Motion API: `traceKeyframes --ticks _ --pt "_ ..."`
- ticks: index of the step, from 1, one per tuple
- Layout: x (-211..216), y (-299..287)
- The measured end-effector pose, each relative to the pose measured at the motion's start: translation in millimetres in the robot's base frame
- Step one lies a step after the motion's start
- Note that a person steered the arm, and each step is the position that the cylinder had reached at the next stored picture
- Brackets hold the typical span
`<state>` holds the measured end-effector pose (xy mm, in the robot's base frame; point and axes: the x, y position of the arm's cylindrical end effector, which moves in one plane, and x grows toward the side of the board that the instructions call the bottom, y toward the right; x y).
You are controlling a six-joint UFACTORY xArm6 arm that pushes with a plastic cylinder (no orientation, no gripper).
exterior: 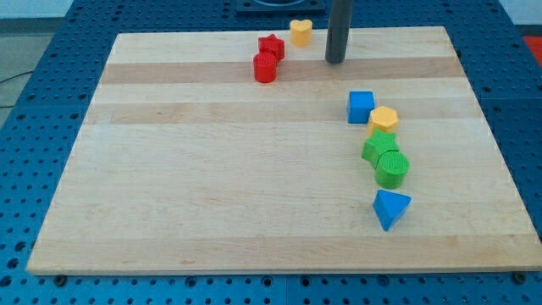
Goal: Place the blue cube towards the bottom right of the red circle
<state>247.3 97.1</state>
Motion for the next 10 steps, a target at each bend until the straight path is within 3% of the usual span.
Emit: traceKeyframes --ticks 1,2,4,10 --pt "-5.3 60.1" --pt "-27.4 67.4" --pt "-55.8 67.2" --pt "-55.4 55.6"
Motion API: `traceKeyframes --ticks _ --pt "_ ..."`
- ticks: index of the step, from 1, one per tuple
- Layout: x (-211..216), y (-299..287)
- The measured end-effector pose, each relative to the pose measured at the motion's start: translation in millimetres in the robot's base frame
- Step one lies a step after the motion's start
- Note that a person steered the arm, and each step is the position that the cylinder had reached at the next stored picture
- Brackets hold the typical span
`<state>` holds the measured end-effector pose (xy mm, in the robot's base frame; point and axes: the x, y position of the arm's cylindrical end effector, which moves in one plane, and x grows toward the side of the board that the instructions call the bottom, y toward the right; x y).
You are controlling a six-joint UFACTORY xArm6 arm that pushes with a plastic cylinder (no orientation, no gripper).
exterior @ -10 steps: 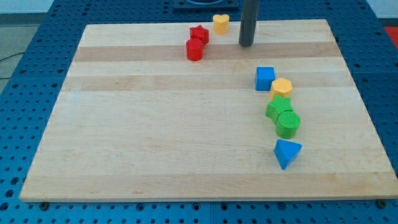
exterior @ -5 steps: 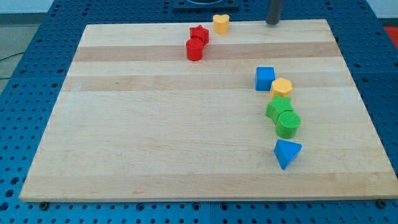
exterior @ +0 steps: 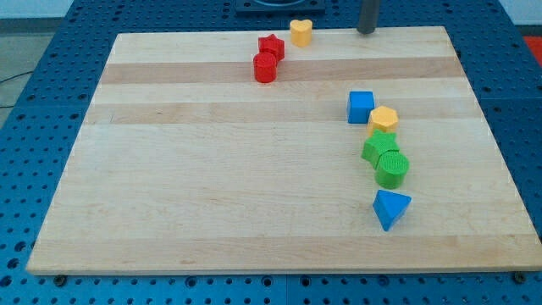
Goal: Place the blue cube towards the bottom right of the red circle
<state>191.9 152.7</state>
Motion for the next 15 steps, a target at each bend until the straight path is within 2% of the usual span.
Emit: traceKeyframes --ticks 4,6,8,9,10,11,12,13,14,15 --pt "4.3 -8.2" --pt "118.1 -19.2" --pt "123.5 -39.0" --pt "172.1 -30.7" --pt "186.0 29.9" --pt "211.6 29.9" --pt "197.4 -45.9" --pt "183.7 -91.0" --pt "210.3 -11.8" --pt "227.9 -38.3"
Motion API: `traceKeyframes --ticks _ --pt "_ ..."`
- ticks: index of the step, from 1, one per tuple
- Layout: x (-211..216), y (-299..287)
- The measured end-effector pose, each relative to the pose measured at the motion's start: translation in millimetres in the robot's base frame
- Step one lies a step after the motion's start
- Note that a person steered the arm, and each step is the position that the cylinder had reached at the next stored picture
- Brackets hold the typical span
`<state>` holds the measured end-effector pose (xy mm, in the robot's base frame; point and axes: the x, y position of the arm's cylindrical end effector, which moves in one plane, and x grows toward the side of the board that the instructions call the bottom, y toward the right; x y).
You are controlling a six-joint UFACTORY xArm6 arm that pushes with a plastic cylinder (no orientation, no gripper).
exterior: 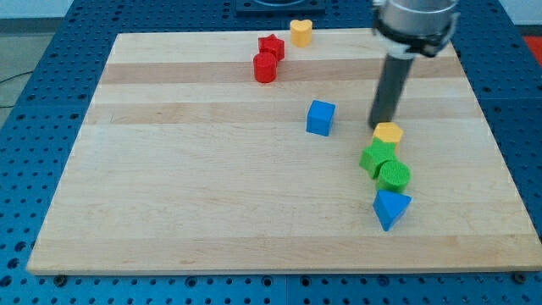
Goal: Place the blue cube towards the bottom right of the red circle
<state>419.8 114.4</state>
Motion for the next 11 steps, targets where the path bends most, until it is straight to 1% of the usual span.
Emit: traceKeyframes --ticks 2,3,4,5,6,7,8,9,10,11 --pt "-8.8 -83.1" --pt "-51.4 -90.1" --pt "-39.7 -90.1" --pt "13.0 -99.7" --pt "1.6 -161.8" --pt "-31.7 -160.8" --pt "-17.7 -141.4" --pt "2.4 -155.1" --pt "6.6 -105.2" --pt "-39.1 -94.0"
